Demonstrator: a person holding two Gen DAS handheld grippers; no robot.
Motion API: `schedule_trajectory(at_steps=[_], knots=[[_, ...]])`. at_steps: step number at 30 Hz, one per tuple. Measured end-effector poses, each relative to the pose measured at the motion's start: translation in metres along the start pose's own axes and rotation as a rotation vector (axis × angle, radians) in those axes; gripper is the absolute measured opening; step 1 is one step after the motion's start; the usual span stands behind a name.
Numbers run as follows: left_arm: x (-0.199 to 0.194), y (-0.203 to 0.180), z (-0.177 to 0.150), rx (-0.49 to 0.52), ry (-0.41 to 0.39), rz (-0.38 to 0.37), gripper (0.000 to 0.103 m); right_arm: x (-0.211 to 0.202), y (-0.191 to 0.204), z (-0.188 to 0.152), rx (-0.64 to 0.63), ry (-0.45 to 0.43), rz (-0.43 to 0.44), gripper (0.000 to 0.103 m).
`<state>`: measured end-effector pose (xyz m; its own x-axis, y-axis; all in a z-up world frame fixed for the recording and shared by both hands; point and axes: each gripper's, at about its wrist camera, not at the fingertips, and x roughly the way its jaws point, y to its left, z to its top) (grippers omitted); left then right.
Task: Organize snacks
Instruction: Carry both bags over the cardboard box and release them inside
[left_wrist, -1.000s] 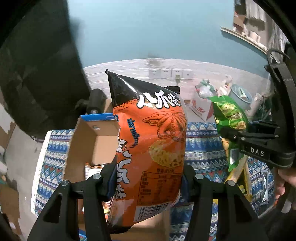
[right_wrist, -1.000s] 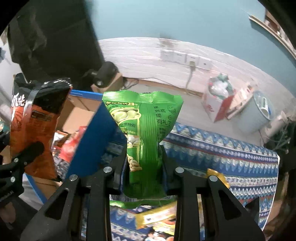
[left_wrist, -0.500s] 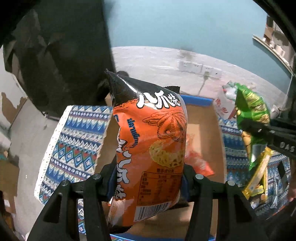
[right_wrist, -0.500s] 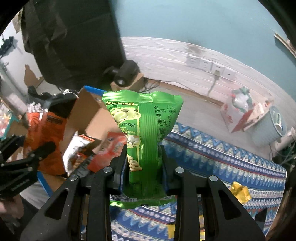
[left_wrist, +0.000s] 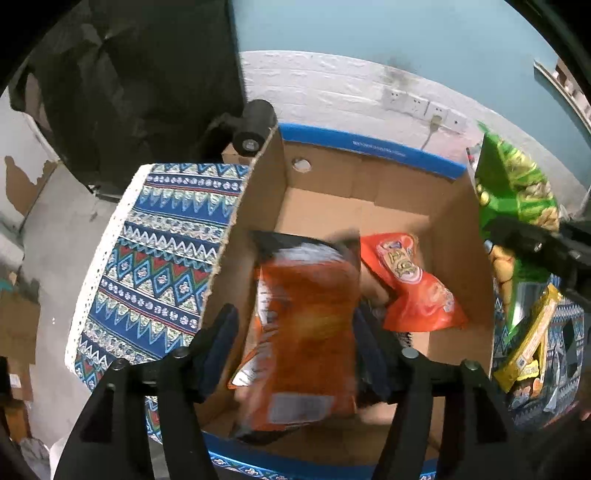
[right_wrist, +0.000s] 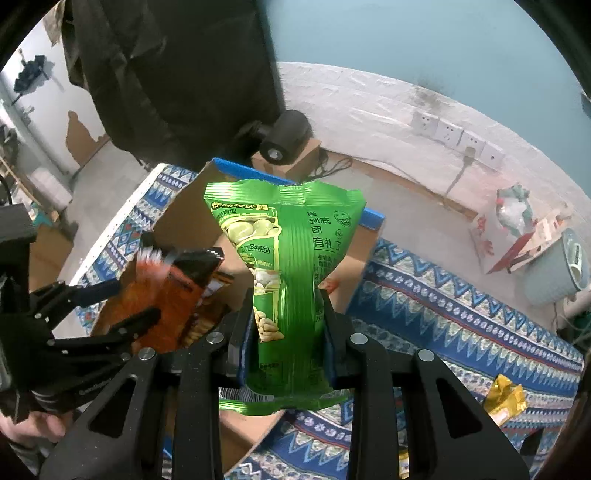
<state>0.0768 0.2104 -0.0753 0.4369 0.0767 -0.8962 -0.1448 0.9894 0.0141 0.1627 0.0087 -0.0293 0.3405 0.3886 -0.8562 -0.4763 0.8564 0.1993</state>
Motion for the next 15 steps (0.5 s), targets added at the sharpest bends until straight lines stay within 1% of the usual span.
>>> schedule_trajectory(at_steps=[1,5,9,12,14,15], knots=[[-0.002,0.001,0.0,-0.001,-0.007,0.005,0.072,0.001,0.001,0.0,0.001,0.003,0.005,0.028],[-0.013,0.0,0.002,-0.004,-0.035,-0.001,0.075,0.005,0.004,-0.002,0.007,0.014,0.025,0.028],[-0.018,-0.001,0.002,-0.001,-0.045,-0.01,0.075,0.008,0.006,-0.003,0.017,0.024,0.054,0.029],[-0.02,-0.003,0.002,0.0,-0.048,-0.013,0.075,0.007,0.006,-0.003,0.026,0.014,0.078,0.029],[-0.02,-0.005,0.002,0.001,-0.048,-0.014,0.075,0.004,0.004,-0.002,0.04,0.002,0.096,0.038],[-0.02,-0.006,0.002,0.0,-0.047,-0.015,0.075,0.002,0.003,-0.001,0.043,-0.005,0.096,0.046]])
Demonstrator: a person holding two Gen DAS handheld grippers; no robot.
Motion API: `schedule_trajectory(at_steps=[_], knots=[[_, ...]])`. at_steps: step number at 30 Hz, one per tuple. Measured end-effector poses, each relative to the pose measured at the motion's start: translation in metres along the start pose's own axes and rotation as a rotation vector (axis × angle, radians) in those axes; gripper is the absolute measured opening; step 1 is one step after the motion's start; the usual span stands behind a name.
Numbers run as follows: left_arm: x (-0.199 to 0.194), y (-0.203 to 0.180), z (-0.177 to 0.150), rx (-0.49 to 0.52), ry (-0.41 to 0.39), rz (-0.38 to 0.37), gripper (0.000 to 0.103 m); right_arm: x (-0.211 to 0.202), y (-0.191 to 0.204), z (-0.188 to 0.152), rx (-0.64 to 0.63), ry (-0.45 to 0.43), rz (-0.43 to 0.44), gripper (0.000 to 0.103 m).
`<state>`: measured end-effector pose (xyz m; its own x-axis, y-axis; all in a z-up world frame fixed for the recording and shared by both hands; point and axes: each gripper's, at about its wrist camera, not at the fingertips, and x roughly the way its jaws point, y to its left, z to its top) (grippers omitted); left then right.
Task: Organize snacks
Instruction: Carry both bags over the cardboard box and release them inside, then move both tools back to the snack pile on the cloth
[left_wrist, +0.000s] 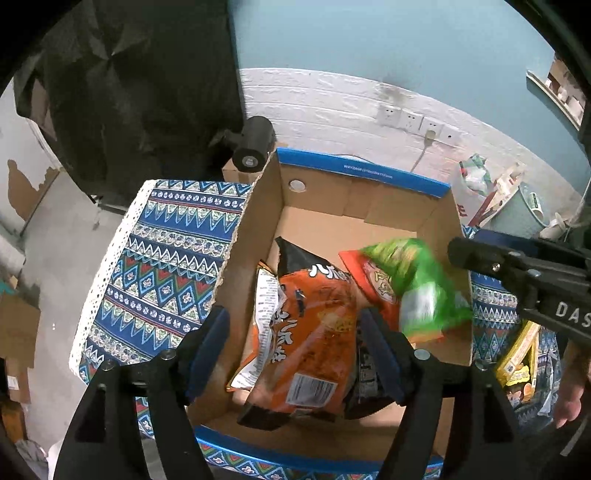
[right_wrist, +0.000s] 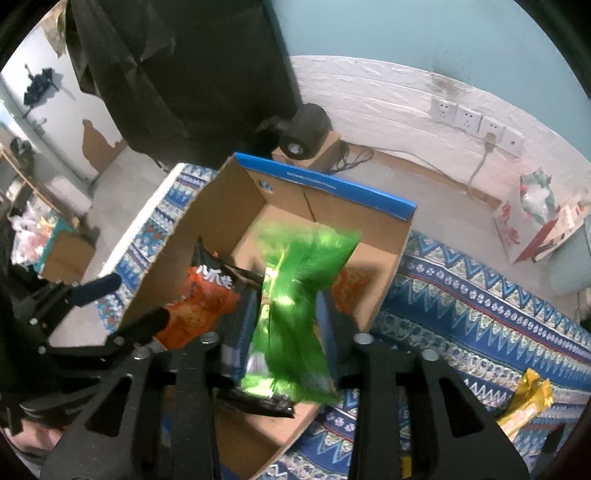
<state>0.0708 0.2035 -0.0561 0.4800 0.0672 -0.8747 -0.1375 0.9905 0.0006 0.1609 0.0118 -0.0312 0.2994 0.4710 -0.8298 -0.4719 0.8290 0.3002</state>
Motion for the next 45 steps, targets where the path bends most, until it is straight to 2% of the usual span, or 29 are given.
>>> schedule_trajectory(at_steps=[5,7,14,21,24,31,45], knots=[[-0.004,-0.008,0.002,-0.004,0.001,-0.035,0.075,-0.012,-0.007,-0.001,0.008,-0.021,-0.031,0.053],[-0.006,-0.015,0.002,0.006,-0.004,-0.047,0.075,-0.016,-0.011,-0.004,0.011,-0.025,-0.052,0.062],[-0.007,-0.042,-0.001,0.039,0.016,-0.104,0.076,-0.034,-0.032,-0.021,0.021,-0.018,-0.125,0.069],[-0.013,-0.073,-0.007,0.112,0.003,-0.099,0.076,-0.054,-0.06,-0.046,0.045,-0.013,-0.195,0.07],[-0.014,-0.09,-0.011,0.148,0.0,-0.097,0.08,-0.063,-0.075,-0.059,0.069,-0.001,-0.213,0.071],[-0.014,-0.136,-0.02,0.243,0.01,-0.126,0.08,-0.083,-0.111,-0.089,0.124,0.022,-0.288,0.071],[-0.011,-0.228,-0.047,0.436,0.053,-0.216,0.08,-0.123,-0.189,-0.163,0.281,0.044,-0.375,0.071]])
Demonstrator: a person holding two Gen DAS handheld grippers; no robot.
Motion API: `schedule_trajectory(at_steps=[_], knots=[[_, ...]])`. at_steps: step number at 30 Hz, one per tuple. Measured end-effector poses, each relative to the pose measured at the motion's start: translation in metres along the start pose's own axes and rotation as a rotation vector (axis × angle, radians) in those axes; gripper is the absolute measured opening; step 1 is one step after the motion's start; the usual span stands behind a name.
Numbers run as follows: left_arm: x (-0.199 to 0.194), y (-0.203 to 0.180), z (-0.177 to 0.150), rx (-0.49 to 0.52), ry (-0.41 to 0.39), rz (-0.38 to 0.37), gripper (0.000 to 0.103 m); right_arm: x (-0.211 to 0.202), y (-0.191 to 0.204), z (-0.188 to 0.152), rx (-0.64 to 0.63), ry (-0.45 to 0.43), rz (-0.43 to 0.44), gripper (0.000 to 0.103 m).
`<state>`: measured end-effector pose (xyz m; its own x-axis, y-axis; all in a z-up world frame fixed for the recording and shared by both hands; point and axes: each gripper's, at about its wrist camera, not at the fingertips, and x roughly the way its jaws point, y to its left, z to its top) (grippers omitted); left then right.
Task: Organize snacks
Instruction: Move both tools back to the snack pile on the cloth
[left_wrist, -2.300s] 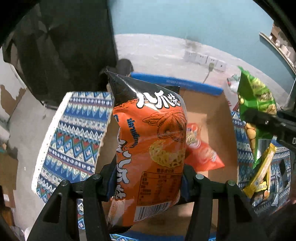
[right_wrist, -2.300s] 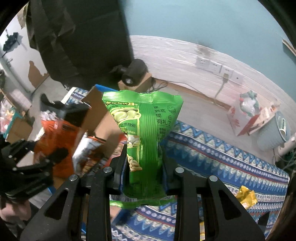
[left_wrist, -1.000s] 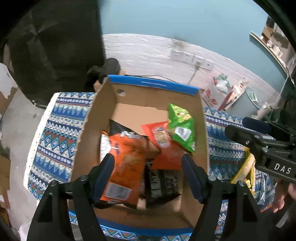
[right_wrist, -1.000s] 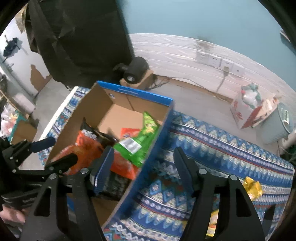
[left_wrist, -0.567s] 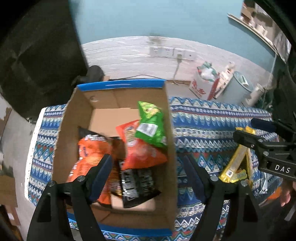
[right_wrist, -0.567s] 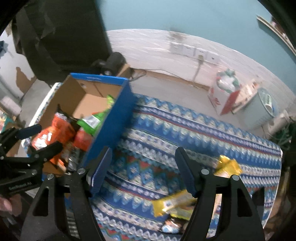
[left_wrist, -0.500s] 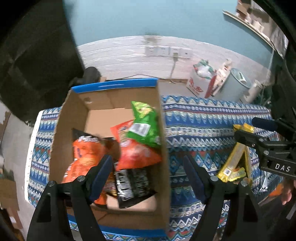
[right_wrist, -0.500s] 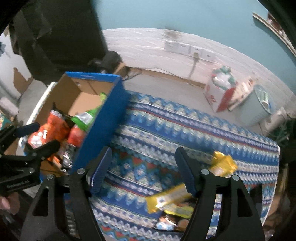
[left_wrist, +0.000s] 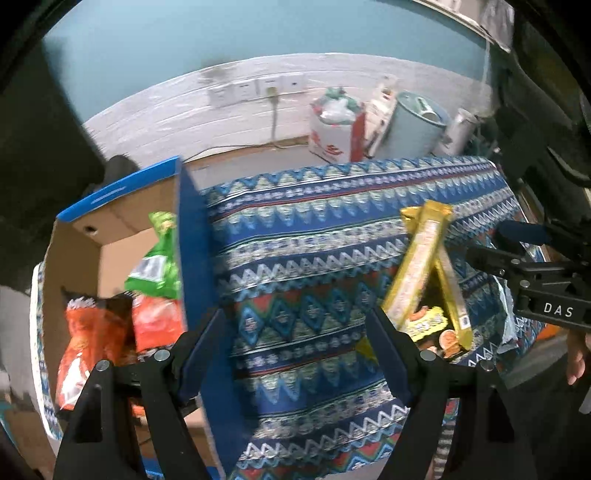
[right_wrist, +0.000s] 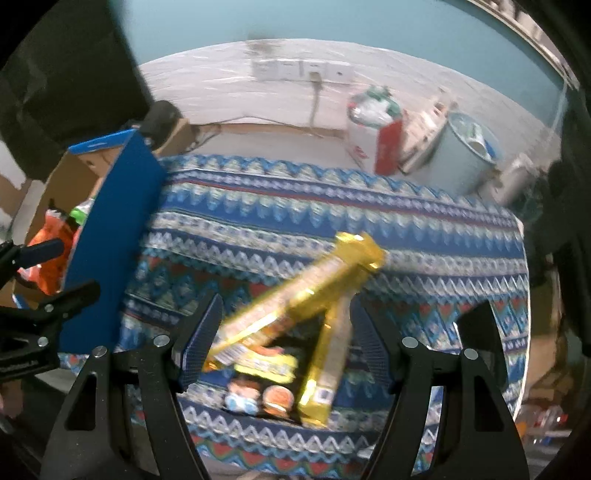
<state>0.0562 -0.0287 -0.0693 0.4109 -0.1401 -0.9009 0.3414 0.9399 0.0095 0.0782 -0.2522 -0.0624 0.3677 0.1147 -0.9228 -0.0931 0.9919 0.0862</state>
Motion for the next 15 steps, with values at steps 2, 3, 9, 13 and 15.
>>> schedule_trajectory(at_steps=[2,3,9,13,15], knots=[[0.002,-0.01,0.002,0.018,0.0,-0.011,0.08,0.0,-0.012,-0.008,0.018,0.003,-0.008,0.071],[0.004,-0.016,0.003,0.028,0.001,-0.018,0.08,0.0,-0.019,-0.012,0.028,0.006,-0.015,0.071],[0.018,-0.045,0.003,0.091,0.023,-0.035,0.08,0.006,-0.057,-0.04,0.095,0.043,-0.069,0.071],[0.027,-0.06,0.003,0.129,0.031,-0.038,0.08,0.016,-0.082,-0.058,0.149,0.087,-0.102,0.071],[0.033,-0.068,0.003,0.148,0.037,-0.036,0.08,0.022,-0.092,-0.068,0.178,0.113,-0.122,0.071]])
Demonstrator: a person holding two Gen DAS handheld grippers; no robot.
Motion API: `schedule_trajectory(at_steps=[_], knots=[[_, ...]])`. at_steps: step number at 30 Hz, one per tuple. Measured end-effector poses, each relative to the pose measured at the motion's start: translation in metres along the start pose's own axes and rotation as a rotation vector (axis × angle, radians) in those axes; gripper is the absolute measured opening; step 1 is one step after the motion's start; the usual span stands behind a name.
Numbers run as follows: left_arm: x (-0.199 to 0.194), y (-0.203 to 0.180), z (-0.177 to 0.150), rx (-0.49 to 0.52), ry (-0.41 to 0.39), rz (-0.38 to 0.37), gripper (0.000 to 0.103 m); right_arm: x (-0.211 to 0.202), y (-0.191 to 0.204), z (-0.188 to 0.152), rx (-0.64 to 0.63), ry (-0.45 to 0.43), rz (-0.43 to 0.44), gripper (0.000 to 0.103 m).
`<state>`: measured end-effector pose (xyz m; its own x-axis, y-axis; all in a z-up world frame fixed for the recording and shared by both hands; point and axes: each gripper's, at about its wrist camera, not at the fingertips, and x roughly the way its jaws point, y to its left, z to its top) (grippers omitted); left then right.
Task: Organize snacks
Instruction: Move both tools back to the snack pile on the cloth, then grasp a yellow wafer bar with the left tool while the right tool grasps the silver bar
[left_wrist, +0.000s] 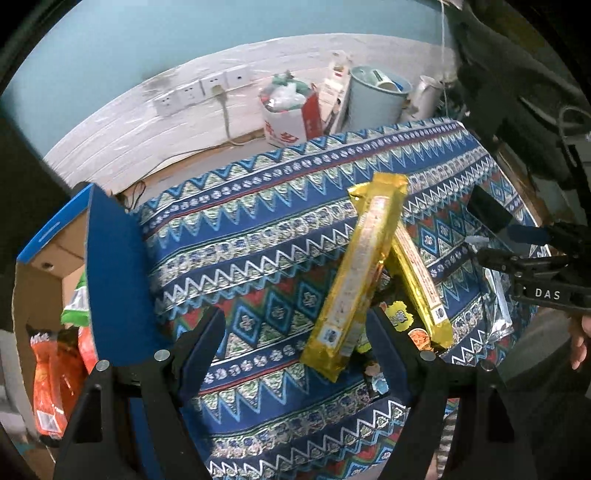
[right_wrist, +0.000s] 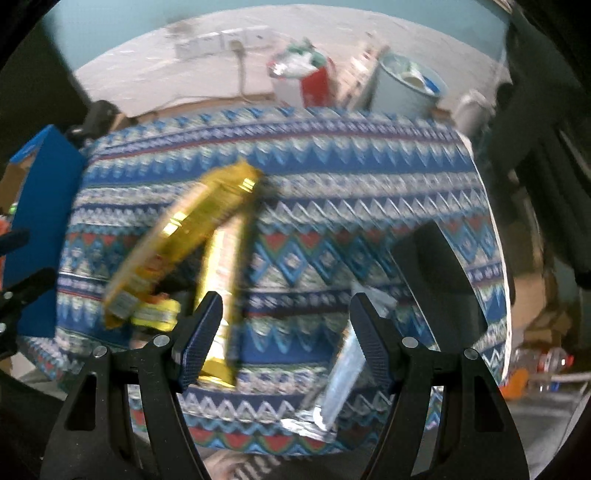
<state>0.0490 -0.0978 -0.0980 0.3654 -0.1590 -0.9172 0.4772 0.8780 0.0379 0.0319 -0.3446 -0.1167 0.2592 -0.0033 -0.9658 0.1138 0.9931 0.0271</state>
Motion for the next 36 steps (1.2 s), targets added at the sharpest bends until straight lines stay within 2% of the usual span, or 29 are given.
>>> schedule_trajectory(at_steps=[9,18,20,21,23,25,29,36], knots=[[0.025,-0.024,0.004,0.054,0.041,-0.011,0.08,0.049,-0.026,-0.025,0.078,0.157,-0.068,0.071],[0.053,-0.027,0.018,0.015,0.087,-0.047,0.08,0.069,-0.037,-0.035,0.111,0.209,-0.046,0.071],[0.058,-0.027,0.02,0.009,0.091,-0.05,0.08,0.075,-0.041,-0.037,0.119,0.219,-0.043,0.066],[0.061,-0.028,0.022,0.006,0.093,-0.057,0.08,0.079,-0.043,-0.038,0.123,0.224,-0.037,0.058],[0.065,-0.029,0.025,0.004,0.096,-0.064,0.08,0.079,-0.044,-0.038,0.121,0.206,-0.033,0.05],[0.07,-0.032,0.028,0.005,0.099,-0.07,0.08,0.079,-0.048,-0.037,0.125,0.191,-0.02,0.035],[0.082,-0.038,0.034,0.022,0.106,-0.07,0.08,0.08,-0.05,-0.033,0.123,0.157,0.031,0.03],[0.102,-0.044,0.042,0.033,0.124,-0.081,0.08,0.077,-0.041,-0.014,0.069,0.077,0.042,0.03]])
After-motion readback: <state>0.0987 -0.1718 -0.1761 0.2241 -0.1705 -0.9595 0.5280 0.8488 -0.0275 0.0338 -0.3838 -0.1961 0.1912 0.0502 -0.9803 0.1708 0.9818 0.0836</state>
